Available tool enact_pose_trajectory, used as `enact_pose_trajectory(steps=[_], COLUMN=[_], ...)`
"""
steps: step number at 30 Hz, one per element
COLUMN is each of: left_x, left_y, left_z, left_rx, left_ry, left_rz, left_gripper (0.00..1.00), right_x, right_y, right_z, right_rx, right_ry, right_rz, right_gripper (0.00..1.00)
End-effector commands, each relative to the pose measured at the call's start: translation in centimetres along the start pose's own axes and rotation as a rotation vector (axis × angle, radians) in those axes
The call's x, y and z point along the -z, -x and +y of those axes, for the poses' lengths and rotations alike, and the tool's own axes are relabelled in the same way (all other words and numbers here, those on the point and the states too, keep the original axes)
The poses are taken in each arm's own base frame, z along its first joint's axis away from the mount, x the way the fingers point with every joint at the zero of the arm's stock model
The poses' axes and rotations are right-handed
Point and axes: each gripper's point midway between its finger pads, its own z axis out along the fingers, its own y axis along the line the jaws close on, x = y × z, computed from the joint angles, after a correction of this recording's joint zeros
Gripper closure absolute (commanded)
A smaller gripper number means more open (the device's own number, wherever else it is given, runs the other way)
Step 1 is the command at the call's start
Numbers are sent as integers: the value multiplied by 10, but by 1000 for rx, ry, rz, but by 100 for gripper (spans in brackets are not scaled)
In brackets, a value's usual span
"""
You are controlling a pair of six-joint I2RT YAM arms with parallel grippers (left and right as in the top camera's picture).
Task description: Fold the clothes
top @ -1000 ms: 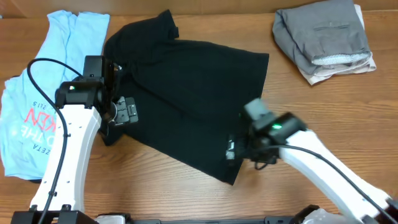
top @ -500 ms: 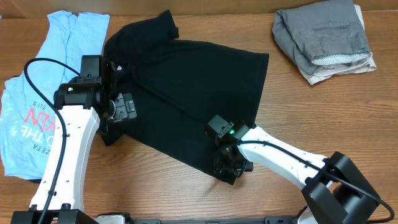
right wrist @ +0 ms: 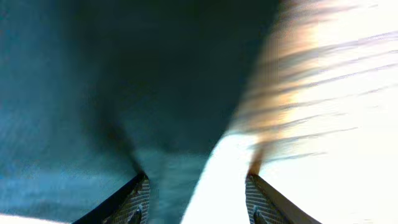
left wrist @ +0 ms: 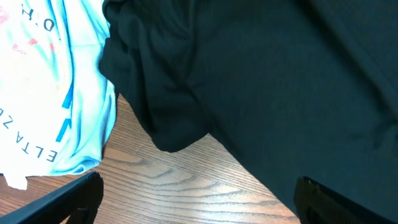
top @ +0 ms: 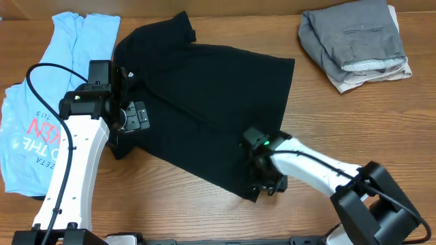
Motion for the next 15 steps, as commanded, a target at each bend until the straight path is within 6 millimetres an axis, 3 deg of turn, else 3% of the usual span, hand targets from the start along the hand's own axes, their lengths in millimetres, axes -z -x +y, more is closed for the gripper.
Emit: enact_pose_trajectory(steps=[1, 15], left_x=[2, -10], left_y=[0, -14], left_z=[4, -2], left_rx=[19, 10], left_ry=[8, -26], left_rz=[-12, 38], left_gripper=[0, 0], right_x=[0, 11], right_y=[15, 76], right_z=[-25, -133], right_rx=[-125, -452], right_ry=[-1, 125], right_rz=[17, -6], right_gripper=[47, 47])
